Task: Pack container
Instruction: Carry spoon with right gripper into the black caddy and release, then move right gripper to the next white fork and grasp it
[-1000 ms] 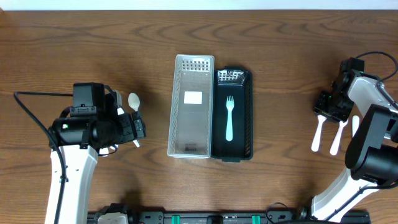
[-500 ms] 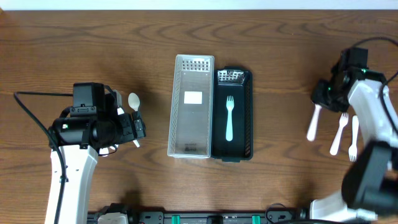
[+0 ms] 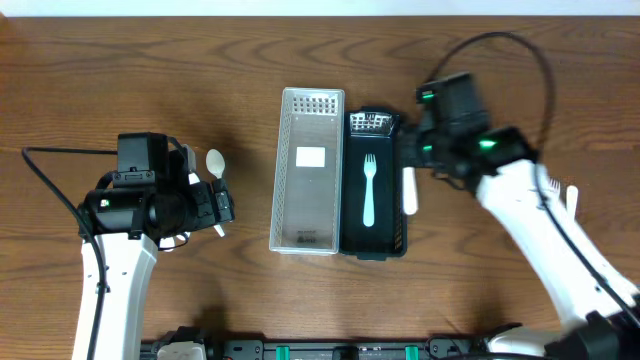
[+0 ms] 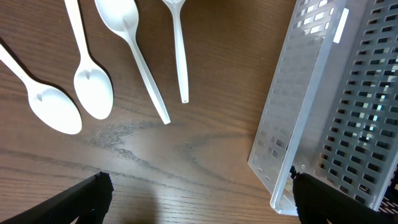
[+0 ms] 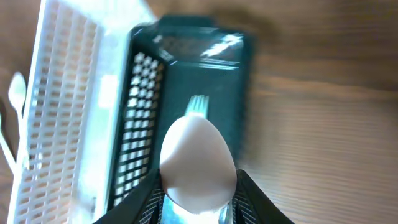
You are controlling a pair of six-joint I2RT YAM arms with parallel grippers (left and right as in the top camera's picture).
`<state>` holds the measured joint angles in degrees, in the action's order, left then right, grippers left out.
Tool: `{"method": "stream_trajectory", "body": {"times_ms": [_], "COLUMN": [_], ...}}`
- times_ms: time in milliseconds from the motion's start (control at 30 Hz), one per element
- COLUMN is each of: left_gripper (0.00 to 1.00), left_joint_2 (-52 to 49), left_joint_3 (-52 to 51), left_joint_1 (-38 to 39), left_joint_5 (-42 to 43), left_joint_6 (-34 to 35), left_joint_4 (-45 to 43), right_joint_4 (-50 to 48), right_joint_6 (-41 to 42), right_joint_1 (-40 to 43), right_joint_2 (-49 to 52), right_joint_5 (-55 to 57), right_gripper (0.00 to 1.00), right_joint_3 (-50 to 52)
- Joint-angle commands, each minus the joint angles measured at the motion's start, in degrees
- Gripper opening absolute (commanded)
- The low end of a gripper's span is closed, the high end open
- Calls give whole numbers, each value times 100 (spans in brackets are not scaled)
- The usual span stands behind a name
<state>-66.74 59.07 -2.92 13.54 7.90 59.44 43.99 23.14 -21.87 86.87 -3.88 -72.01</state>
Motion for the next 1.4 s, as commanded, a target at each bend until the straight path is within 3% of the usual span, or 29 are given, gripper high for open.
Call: {"method": "stream_trajectory", "body": {"times_ms": [0,300,367,533,767,900,1100,1367], "left_gripper": [95,95,95,95,95,95,95,95], "left_joint_2": [46,46,46,46,46,46,46,46], "left_joint_3": [85,85,83,83,83,79,79,79], "left_joint_1": [-22,-24,-24,-24,-24,-24,-24,-24], "left_joint_5": [-26,-26,-26,-26,-26,-26,-26,-26], "left_joint_6": [-31,-31,-31,-28,-31,-31,-31,-31], "left_joint_4": [9,9,11,11,13,13,11,9], "right_joint_4": [-131,-452,-505,-647,422,1425,2315,2337], "right_joint_6": [260,363,356,118,-177,103,190,-1014], "right_joint_1": [-378,-595,-595,-595,-337,310,1967,3869], "right_joint_2": [505,1532,1572,1534,1456,1263,868,1091], "right_joint_5": [214,195,197,195,306,826,1051,636], "right_gripper": [1,1,9,49,56,57,82,93], "right_joint_3": [-22,-22,-22,-190,-1665,-2465,-2579,-2002]}}
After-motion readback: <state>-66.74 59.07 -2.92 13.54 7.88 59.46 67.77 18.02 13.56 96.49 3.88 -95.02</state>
